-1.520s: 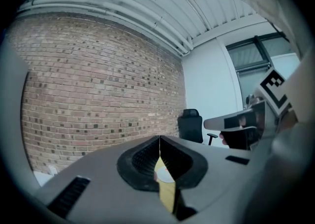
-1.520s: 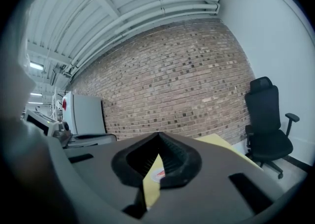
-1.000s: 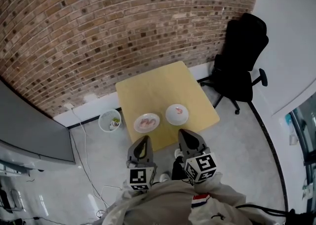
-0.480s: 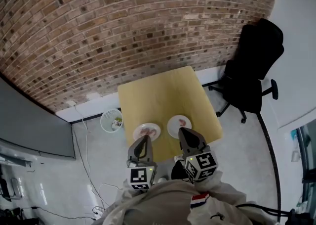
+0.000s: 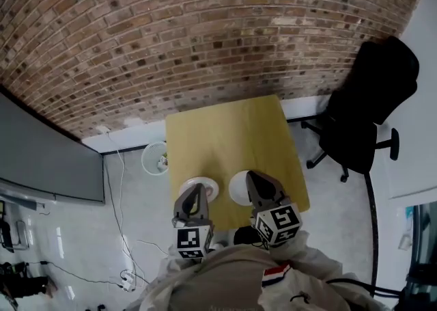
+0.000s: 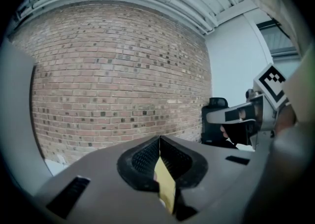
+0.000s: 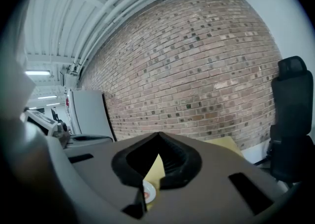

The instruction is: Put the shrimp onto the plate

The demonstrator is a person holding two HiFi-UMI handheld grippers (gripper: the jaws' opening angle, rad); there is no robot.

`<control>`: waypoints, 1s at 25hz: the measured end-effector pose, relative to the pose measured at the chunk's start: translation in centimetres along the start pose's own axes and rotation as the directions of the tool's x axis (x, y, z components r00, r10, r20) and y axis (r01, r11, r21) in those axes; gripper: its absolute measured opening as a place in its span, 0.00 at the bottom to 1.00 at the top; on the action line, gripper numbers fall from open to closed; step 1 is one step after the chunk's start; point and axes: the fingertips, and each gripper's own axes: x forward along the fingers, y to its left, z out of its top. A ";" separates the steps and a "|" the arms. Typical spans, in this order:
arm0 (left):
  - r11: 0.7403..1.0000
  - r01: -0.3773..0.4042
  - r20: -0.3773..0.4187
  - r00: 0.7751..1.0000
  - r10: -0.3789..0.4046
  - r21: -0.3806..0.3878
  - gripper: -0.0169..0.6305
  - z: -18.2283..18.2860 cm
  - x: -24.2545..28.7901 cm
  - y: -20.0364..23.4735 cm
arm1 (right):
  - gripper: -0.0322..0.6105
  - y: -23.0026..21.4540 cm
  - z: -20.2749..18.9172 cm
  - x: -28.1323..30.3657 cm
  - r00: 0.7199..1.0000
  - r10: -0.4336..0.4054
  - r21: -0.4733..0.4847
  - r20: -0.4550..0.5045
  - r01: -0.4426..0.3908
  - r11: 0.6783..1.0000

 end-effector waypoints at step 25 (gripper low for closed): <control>0.995 -0.104 -0.140 0.985 0.102 -0.001 0.04 -6.5 7.2 3.1 | 0.09 -5.2 -5.0 8.0 0.990 0.059 0.030 -0.126 -0.056 0.998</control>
